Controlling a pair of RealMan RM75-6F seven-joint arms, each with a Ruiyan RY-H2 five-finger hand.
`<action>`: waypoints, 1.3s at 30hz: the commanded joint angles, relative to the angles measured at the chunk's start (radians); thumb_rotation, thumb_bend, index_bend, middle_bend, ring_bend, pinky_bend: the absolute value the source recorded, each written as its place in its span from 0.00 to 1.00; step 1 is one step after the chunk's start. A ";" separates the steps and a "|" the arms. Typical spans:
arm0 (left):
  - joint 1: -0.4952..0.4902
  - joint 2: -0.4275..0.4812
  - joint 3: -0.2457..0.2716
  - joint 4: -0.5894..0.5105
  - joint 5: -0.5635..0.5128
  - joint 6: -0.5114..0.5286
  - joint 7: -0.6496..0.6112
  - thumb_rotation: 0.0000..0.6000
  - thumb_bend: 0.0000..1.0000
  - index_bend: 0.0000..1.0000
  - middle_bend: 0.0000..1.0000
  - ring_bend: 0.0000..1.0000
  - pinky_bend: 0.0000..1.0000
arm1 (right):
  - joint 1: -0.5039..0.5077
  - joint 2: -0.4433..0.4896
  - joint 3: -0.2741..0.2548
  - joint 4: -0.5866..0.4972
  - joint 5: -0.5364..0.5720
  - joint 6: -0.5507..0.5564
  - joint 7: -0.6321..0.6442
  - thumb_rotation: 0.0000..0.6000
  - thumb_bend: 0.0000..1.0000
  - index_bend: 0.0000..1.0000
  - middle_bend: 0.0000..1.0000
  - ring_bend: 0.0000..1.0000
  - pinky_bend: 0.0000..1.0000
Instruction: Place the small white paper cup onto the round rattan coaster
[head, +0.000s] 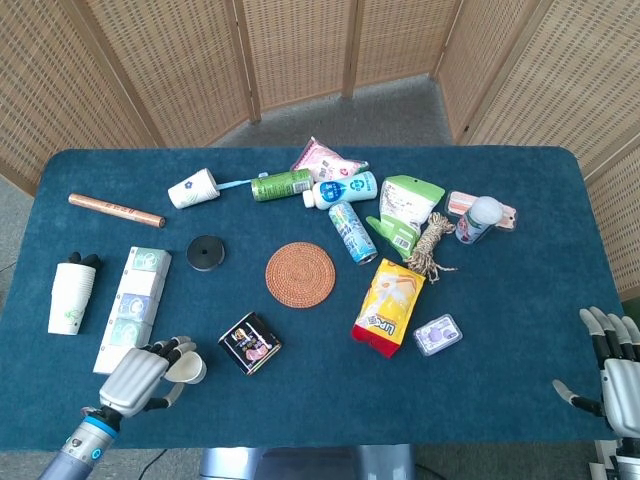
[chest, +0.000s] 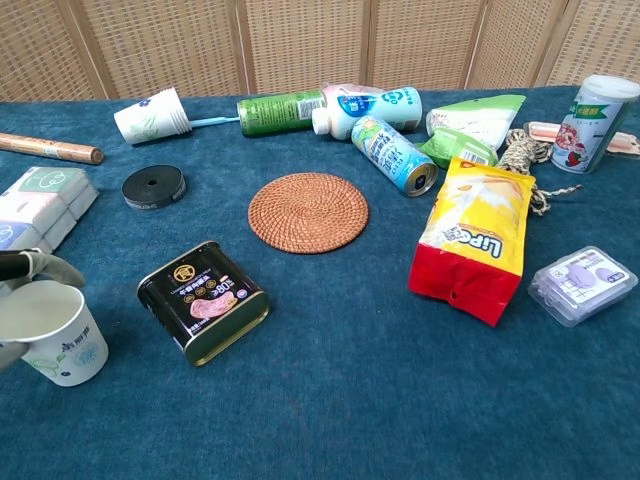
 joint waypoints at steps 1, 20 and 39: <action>0.000 0.000 -0.005 0.008 0.003 0.012 -0.017 0.82 0.50 0.24 0.26 0.35 0.53 | 0.001 -0.001 0.001 -0.001 -0.001 -0.002 -0.002 1.00 0.14 0.00 0.00 0.00 0.00; -0.125 0.183 -0.164 -0.056 -0.089 -0.021 -0.223 0.83 0.49 0.24 0.26 0.35 0.52 | 0.026 -0.029 0.005 0.001 -0.008 -0.037 -0.008 1.00 0.14 0.00 0.00 0.00 0.00; -0.417 -0.059 -0.322 0.211 -0.294 -0.258 -0.171 0.84 0.48 0.24 0.24 0.34 0.50 | -0.019 -0.032 -0.003 0.065 0.023 -0.006 0.095 1.00 0.14 0.00 0.00 0.00 0.00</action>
